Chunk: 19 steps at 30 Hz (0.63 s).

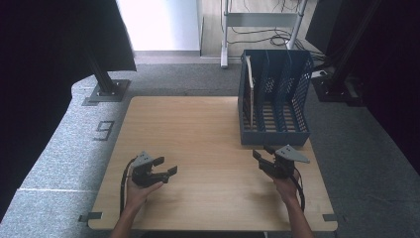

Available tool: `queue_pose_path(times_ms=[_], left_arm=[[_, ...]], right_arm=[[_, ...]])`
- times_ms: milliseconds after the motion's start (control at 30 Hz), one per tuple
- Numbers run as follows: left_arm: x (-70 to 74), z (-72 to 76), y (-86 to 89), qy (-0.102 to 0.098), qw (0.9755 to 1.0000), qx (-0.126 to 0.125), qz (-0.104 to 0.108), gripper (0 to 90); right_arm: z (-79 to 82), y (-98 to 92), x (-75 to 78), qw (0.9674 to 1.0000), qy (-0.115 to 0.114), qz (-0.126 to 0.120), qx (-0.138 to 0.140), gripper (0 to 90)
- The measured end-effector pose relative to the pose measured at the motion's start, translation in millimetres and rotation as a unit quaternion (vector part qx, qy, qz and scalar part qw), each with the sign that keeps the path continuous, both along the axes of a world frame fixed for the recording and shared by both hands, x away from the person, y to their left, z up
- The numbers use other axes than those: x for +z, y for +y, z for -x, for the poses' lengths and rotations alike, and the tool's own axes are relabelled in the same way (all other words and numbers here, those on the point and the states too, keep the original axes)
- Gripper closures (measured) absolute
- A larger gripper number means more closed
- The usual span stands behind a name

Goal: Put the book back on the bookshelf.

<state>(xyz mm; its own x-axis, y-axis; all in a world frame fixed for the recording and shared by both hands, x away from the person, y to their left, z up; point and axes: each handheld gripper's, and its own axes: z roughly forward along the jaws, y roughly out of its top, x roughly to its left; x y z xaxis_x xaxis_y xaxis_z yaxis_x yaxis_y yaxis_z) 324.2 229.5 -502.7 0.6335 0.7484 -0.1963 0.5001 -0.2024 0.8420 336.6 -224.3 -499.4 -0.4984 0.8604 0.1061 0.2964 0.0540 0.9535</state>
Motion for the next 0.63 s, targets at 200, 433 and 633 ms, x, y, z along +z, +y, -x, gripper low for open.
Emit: queue_pose_path(times_ms=[200, 433, 633], left_arm=[[-2.4, 0.0, -2.2, 0.002, 1.0, -0.002, -0.004, 24.7], [-3.2, 0.0, -3.9, 0.003, 1.0, -0.005, -0.005, 24.7], [-2.7, 0.2, -4.8, 0.002, 1.0, -0.006, -0.004, 24.7]], right_arm=[[6.2, -0.4, -11.4, 0.9998, 0.015, 0.007, 0.009, 44.5], [7.0, 2.5, -16.6, 0.9995, 0.02, 0.019, 0.012, 44.2], [8.9, 1.9, -17.6, 0.9995, 0.021, 0.022, 0.011, 43.4]])
